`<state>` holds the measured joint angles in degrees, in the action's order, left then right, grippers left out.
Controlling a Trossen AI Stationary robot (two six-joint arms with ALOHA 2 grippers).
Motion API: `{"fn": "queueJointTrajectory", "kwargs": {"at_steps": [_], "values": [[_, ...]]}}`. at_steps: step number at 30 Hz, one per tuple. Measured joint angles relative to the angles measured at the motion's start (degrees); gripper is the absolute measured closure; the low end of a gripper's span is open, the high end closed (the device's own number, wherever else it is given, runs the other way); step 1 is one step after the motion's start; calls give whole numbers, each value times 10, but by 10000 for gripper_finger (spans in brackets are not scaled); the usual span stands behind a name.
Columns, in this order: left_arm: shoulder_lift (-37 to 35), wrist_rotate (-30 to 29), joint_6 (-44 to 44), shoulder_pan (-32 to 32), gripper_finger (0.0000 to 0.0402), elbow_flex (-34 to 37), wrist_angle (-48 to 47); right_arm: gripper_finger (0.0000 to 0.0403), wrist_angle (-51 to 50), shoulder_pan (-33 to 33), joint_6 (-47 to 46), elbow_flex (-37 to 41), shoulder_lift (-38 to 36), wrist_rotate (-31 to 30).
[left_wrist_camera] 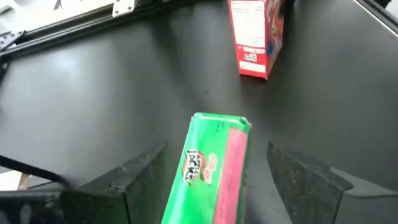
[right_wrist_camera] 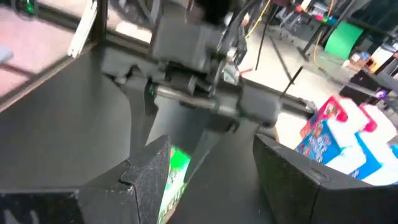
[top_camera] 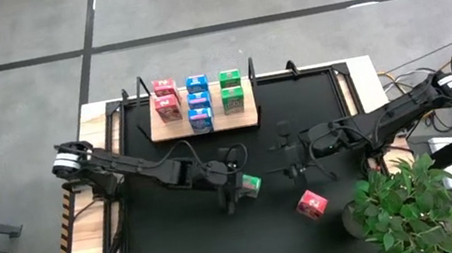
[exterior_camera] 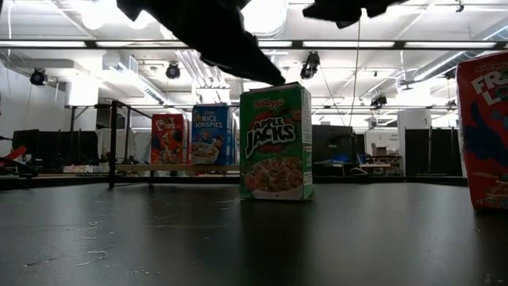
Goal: Stack cereal on shelf
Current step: Put the green cereal box on the shelf aligned with the other green cereal boxes
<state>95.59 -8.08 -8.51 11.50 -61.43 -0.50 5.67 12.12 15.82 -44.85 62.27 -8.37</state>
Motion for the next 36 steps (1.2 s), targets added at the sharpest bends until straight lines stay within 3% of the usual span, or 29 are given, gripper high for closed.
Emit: {"fn": "queueJointTrajectory", "kwargs": {"at_steps": [8,24,28,36], "values": [[18,0,-10,-13,164,2,-8,184,-2,0,13,1,6,0],[15,26,-40,-22,286,-6,-24,184,-7,0,13,1,3,-1],[0,15,-86,-60,289,-40,-46,184,-8,0,13,1,3,-1],[-2,12,-135,-196,288,-130,-118,184,-11,0,11,1,3,-1]]}}
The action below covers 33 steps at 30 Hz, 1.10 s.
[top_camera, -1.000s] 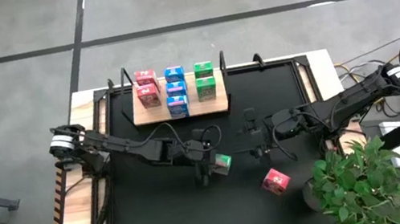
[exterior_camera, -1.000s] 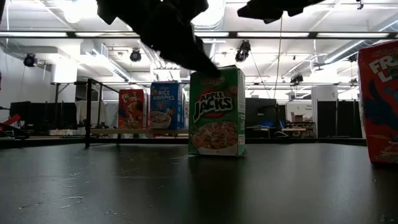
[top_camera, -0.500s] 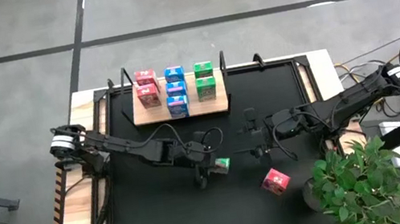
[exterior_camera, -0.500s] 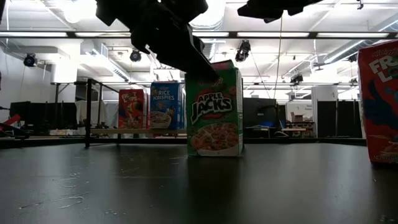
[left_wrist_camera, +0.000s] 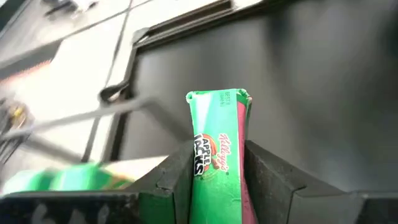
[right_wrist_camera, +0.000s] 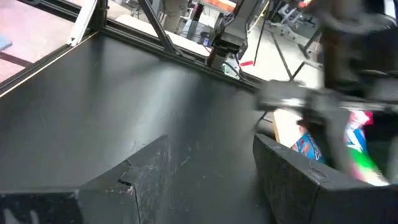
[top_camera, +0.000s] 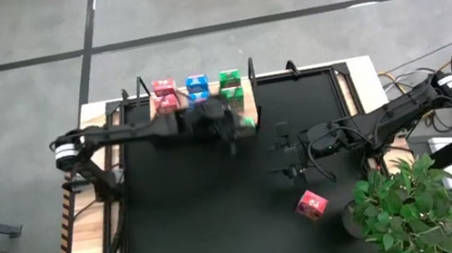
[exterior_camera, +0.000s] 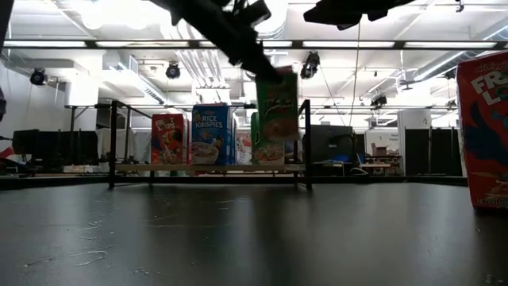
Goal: Stack cereal on shelf
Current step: Put the green cereal box on the shelf aligned with the other green cereal boxes
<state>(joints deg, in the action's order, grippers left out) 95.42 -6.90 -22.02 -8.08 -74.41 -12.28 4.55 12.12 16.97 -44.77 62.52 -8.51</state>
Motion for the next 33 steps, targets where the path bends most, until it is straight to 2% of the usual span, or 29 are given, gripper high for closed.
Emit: {"fn": "queueJointTrajectory", "kwargs": {"at_steps": [2,6,10,33], "values": [[0,11,0,-31,288,-3,-9,184,0,0,0,0,0,0],[1,68,0,-82,288,3,-15,184,0,0,1,0,0,0],[8,102,0,-102,287,3,-10,184,0,0,2,0,-1,0],[48,105,-16,-110,287,2,2,184,1,0,6,0,-3,0]]}}
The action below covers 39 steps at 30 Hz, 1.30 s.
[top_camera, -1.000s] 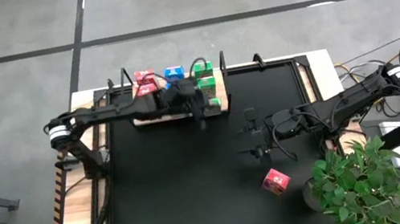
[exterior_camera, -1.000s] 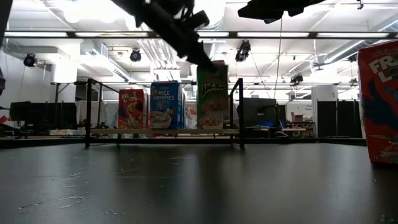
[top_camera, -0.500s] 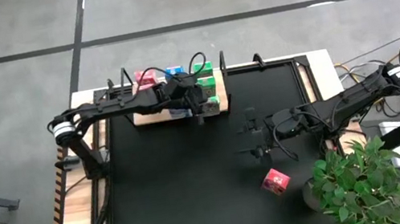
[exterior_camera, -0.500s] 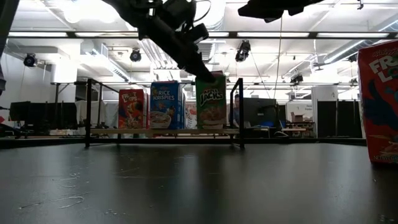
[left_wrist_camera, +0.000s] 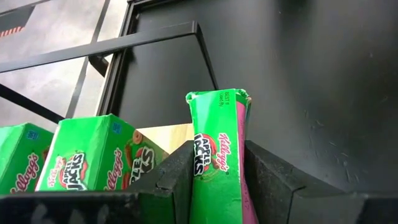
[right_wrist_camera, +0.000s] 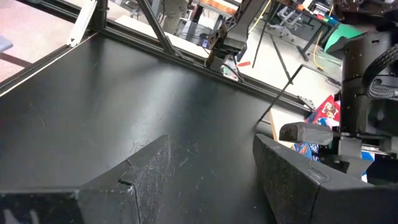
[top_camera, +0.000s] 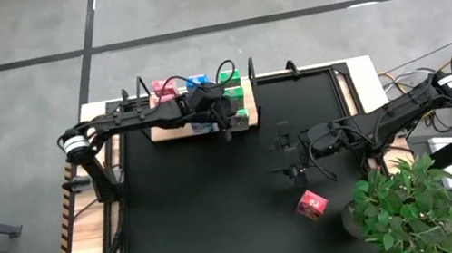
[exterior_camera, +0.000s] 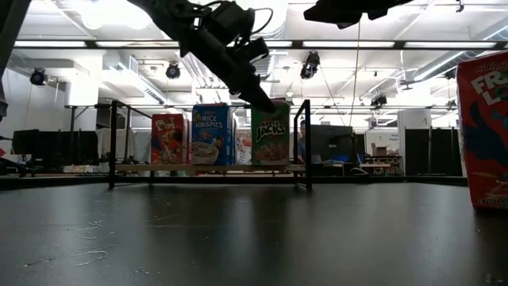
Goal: Stack cereal on shelf
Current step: Put the green cereal box on the shelf aligned with the other green cereal boxes, then put the red cereal box on the shelf aligned with the other red cereal boxes
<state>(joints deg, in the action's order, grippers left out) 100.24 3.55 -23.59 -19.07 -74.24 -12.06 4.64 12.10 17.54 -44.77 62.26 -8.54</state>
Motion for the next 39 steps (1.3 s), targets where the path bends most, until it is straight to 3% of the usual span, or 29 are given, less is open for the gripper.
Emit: {"fn": "queueJointTrajectory", "kwargs": {"at_steps": [5,16,30,34,39], "values": [[2,0,0,-2,277,0,2,184,0,0,0,0,0,0],[2,-31,-12,-3,216,0,5,184,-1,0,0,0,0,0],[-61,-31,-28,15,210,0,-4,184,-1,0,4,0,0,0],[-94,-31,-54,36,226,0,-34,184,-1,0,5,0,0,0],[-102,-31,-53,72,290,5,-89,184,-1,0,5,0,0,0]]}}
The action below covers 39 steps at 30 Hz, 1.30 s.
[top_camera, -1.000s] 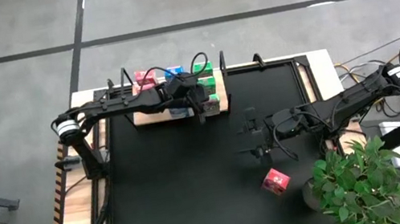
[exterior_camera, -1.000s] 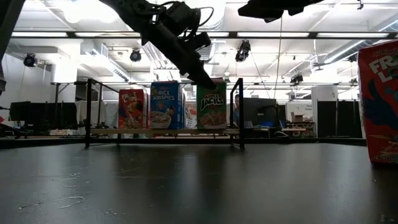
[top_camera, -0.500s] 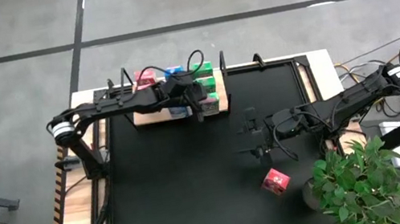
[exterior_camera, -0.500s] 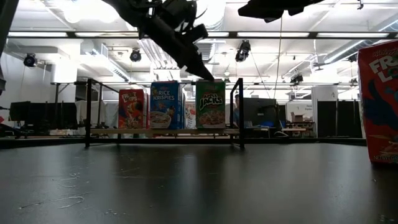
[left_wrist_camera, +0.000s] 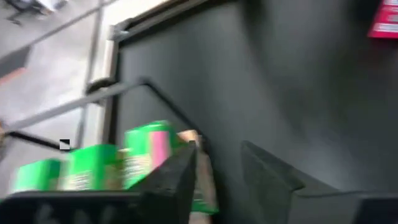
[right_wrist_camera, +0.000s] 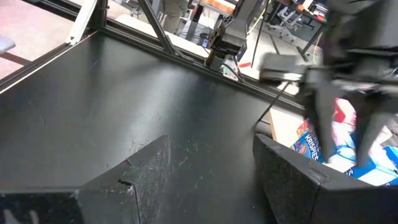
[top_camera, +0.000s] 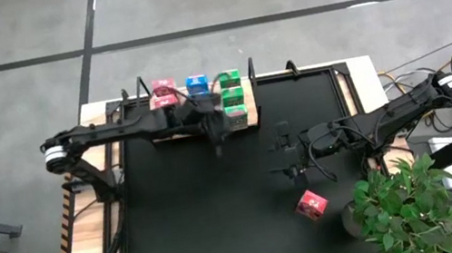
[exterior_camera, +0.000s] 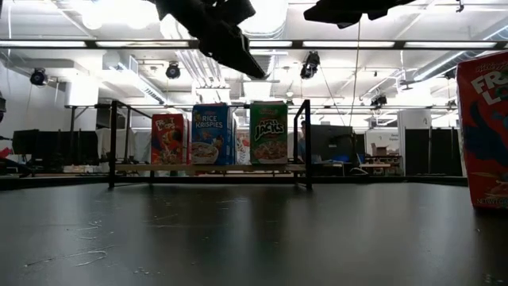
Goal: Stack cereal on shelf
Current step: Put the red cereal box on the shelf aligned with the other red cereal boxes
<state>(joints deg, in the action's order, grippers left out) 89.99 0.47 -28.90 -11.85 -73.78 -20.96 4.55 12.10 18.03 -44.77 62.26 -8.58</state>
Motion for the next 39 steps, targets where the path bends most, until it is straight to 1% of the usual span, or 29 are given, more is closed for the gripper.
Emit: {"fn": "queueJointTrajectory", "kwargs": {"at_steps": [4,7,9,11,15,18,23,26,28,31,34,37,39], "values": [[20,-4,21,31,353,18,5,184,1,0,3,0,0,0],[27,-42,33,55,391,40,13,184,1,0,5,0,0,0],[21,-60,46,72,396,45,14,184,1,0,-6,0,0,0],[8,-61,61,93,392,46,14,184,2,0,-29,0,0,-3],[-26,-61,75,137,395,49,-3,184,0,0,-107,-3,0,-7],[-57,-61,80,170,400,60,0,184,-46,0,-184,-30,2,-7],[-121,-62,94,212,401,97,25,184,-225,12,-324,-116,30,-5],[-159,-103,107,227,401,124,45,184,-360,25,-404,-186,69,-3],[-180,-136,110,232,401,137,46,184,-468,36,-465,-242,101,5],[-205,-160,113,233,401,152,47,184,-625,49,-563,-325,158,42],[-222,-164,113,233,401,160,57,184,-755,61,-646,-399,213,87],[-227,-165,113,233,401,162,55,184,-835,76,-711,-454,258,138],[-229,-165,113,233,401,163,53,181,-853,88,-734,-476,280,163]]}}
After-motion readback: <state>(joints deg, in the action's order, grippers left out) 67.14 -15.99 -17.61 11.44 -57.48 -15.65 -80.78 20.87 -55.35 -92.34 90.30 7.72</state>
